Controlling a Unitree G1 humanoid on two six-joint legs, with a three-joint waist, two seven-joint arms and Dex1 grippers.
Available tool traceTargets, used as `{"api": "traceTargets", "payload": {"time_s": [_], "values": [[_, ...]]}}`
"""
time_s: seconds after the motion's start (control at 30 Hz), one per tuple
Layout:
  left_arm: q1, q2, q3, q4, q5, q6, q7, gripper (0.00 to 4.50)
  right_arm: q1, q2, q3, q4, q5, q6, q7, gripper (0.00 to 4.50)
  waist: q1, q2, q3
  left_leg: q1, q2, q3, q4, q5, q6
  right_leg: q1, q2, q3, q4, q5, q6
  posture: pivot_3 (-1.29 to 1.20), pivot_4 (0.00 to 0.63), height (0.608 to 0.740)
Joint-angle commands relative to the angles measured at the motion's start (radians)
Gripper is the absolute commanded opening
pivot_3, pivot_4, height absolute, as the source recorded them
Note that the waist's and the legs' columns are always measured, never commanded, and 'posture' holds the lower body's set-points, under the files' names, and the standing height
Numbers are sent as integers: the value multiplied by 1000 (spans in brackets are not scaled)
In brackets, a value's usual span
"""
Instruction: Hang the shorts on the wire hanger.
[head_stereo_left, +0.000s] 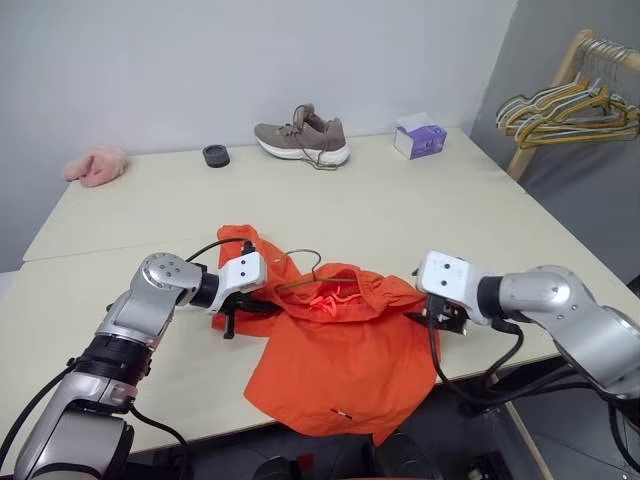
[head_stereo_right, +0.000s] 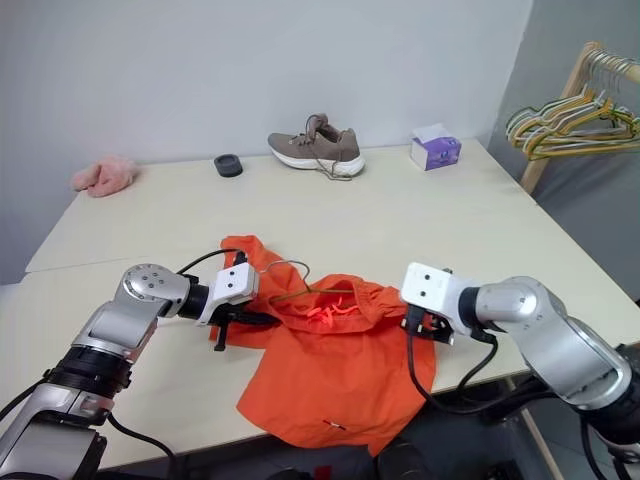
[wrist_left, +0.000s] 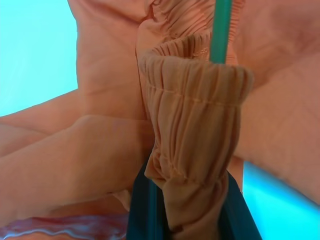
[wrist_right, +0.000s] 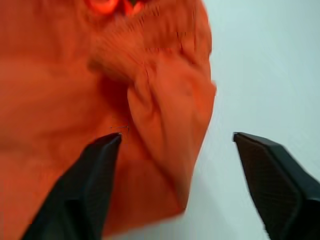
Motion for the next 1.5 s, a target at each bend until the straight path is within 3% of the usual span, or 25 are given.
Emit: {"api": "traceTargets", "payload": {"time_s": [0.03, 0.47, 0.7, 0.9, 1.27, 1.5], "values": [[-9, 15, -5, -42, 6, -22, -14, 0, -24, 3, 0, -32, -28, -25, -4, 3732, -9, 0, 0, 0, 0, 0, 0, 0, 0, 0, 0, 0, 0, 0, 0, -301, 48, 740], [-21, 4, -9, -62, 5, -8, -19, 0, -166, 147, 252, 171, -255, -188, 28, 3732, -19, 0, 0, 1, 0, 0, 0, 0, 0, 0, 0, 0, 0, 0, 0, -290, 39, 740], [-10, 3, -2, -97, -22, 17, -41, 0, -190, 231, 268, 330, -267, -248, 95, 3732, -18, 0, 0, 1, -1, 0, 0, 0, 0, 0, 0, -1, 1, 0, 0, -285, 35, 740], [6, 9, 11, -134, -64, 38, -63, 0, -207, 283, 238, 396, -246, -254, 144, 2258, -19, 0, 0, 1, -1, -1, 1, 0, 0, 0, -1, -1, 4, 0, 0, -280, 34, 740], [-2, -16, 27, -111, -91, 26, -29, 0, -192, 253, 157, 325, -172, -191, 227, 2236, -19, 0, -1, 1, -1, -2, 2, 0, 0, 0, -1, -2, 7, 0, 0, -289, 27, 740], [-13, -17, 35, -97, -91, 40, -24, 1985, -186, 260, 132, 345, -185, -183, 196, 2236, -22, 0, -1, 1, -1, -2, 2, 0, 0, 0, -1, -2, 7, 0, 0, -289, 21, 740]]}}
